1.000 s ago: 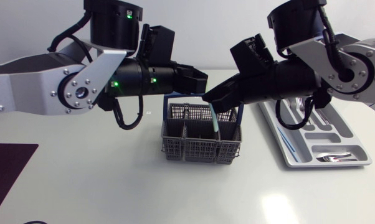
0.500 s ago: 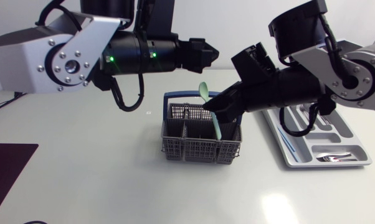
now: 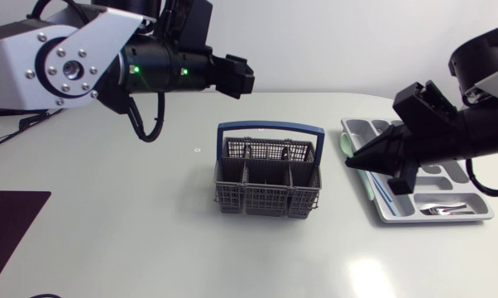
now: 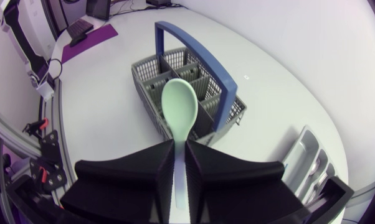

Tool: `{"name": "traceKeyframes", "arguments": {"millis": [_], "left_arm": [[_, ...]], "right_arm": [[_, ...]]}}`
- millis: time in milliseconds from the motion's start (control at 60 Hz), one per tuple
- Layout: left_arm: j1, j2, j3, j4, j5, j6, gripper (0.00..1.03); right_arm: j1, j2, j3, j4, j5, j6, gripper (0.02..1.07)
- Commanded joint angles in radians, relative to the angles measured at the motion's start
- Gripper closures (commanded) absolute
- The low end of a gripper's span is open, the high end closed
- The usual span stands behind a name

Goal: Unload the cutlery basket into the drawer organizer.

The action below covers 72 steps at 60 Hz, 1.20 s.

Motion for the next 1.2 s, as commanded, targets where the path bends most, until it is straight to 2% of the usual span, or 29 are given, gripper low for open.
{"name": "traceKeyframes", "arguments": {"millis": [0, 250, 433, 550, 617, 850, 1033, 1117, 1183], "left_arm": [[0.025, -0.028, -0.045, -0.011, -0.013, 0.03, 0.35], [0.062, -0.066, -0.139, -0.01, -0.046, 0.073, 0.32], [0.074, -0.078, -0.177, -0.008, -0.07, 0.085, 0.29], [0.08, -0.077, -0.191, -0.004, -0.093, 0.09, 0.26], [0.08, -0.077, -0.196, -0.002, -0.102, 0.09, 0.26], [0.07, -0.066, -0.206, 0.001, -0.133, 0.088, 0.26], [0.057, -0.063, -0.217, 0.004, -0.153, 0.088, 0.26], [0.059, -0.063, -0.228, 0.006, -0.159, 0.088, 0.26], [0.062, -0.063, -0.234, 0.006, -0.159, 0.09, 0.26]], "right_arm": [[-0.092, 0.003, -0.027, -0.051, -0.023, -0.191, 0.97], [-0.42, 0.143, 0.002, -0.148, -0.042, -0.633, 0.97], [-0.574, 0.284, 0.048, -0.137, -0.014, -0.862, 0.97], [-0.653, 0.365, 0.057, -0.058, 0.037, -0.981, 0.97], [-0.69, 0.404, 0.065, -0.009, 0.06, -1.035, 0.97], [-0.784, 0.592, 0.183, 0.048, 0.129, -1.151, 0.97], [-0.784, 0.641, 0.145, 0.142, 0.199, -1.208, 0.97], [-0.775, 0.672, 0.109, 0.225, 0.236, -1.214, 0.97], [-0.771, 0.678, 0.085, 0.235, 0.256, -1.233, 0.97]]}}
